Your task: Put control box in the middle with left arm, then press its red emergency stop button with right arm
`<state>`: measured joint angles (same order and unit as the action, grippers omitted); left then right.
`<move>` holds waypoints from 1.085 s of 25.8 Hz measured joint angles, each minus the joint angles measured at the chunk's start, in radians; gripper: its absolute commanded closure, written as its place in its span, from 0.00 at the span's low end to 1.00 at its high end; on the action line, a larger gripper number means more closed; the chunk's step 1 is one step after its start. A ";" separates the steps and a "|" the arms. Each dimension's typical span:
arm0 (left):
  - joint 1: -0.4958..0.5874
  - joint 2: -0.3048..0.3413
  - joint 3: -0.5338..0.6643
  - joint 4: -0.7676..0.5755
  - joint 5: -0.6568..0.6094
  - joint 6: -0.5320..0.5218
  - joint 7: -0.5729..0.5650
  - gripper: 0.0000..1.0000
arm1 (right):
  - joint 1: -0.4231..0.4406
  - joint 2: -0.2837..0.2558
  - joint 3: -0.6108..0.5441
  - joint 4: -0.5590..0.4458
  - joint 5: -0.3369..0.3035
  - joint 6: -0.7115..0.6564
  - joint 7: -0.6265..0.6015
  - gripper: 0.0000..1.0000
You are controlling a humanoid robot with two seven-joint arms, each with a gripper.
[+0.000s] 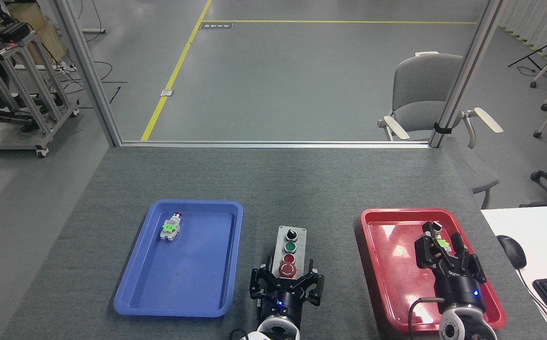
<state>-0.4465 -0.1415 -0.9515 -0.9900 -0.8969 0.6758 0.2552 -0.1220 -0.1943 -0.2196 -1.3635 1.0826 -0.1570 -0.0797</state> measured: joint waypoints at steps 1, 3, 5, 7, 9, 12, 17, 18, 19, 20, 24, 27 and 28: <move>-0.003 0.000 0.003 -0.006 -0.003 0.002 0.000 0.00 | -0.003 -0.008 0.002 0.006 0.000 -0.008 0.001 1.00; -0.008 0.006 0.020 -0.023 -0.013 0.005 -0.001 0.00 | -0.013 -0.026 0.008 0.020 0.000 -0.044 0.002 1.00; -0.011 0.022 0.054 -0.055 -0.033 0.006 -0.003 0.00 | -0.022 -0.037 0.011 0.034 0.000 -0.097 0.003 1.00; -0.012 0.051 0.099 -0.091 -0.065 0.006 -0.006 0.00 | -0.027 -0.045 0.013 0.043 0.004 -0.155 0.003 1.00; -0.012 0.090 0.167 -0.122 -0.093 -0.006 -0.009 0.00 | -0.031 -0.049 0.020 0.048 0.007 -0.197 0.002 1.00; -0.011 0.148 0.296 -0.140 -0.113 -0.107 -0.010 0.00 | -0.044 -0.055 0.072 0.052 0.012 -0.226 0.000 1.00; 0.000 0.267 0.598 -0.141 -0.119 -0.445 -0.010 0.00 | -0.066 -0.061 0.222 0.064 0.022 -0.238 -0.004 1.00; 0.002 0.294 0.647 -0.137 -0.118 -0.510 -0.010 0.00 | -0.073 -0.061 0.259 0.073 0.023 -0.239 0.001 1.00; 0.004 0.319 0.688 -0.132 -0.117 -0.562 -0.010 0.00 | -0.080 -0.061 0.292 0.082 0.025 -0.240 0.005 1.00; 0.004 0.340 0.720 -0.127 -0.116 -0.611 -0.010 0.00 | -0.085 -0.061 0.327 0.094 0.025 -0.240 0.007 1.00; 0.009 0.391 0.778 -0.122 -0.118 -0.747 -0.011 0.00 | -0.097 -0.057 0.423 0.127 0.027 -0.240 0.010 1.00; 0.040 0.409 0.790 -0.132 -0.120 -0.801 -0.012 0.00 | -0.102 -0.053 0.467 0.152 0.028 -0.250 0.011 1.00; 0.055 0.419 0.792 -0.136 -0.120 -0.808 -0.012 0.00 | -0.107 -0.051 0.480 0.161 0.029 -0.254 0.011 1.00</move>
<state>-0.3919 0.2775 -0.1597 -1.1260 -1.0167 -0.1327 0.2434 -0.2291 -0.2448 0.2602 -1.2027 1.1117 -0.4109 -0.0690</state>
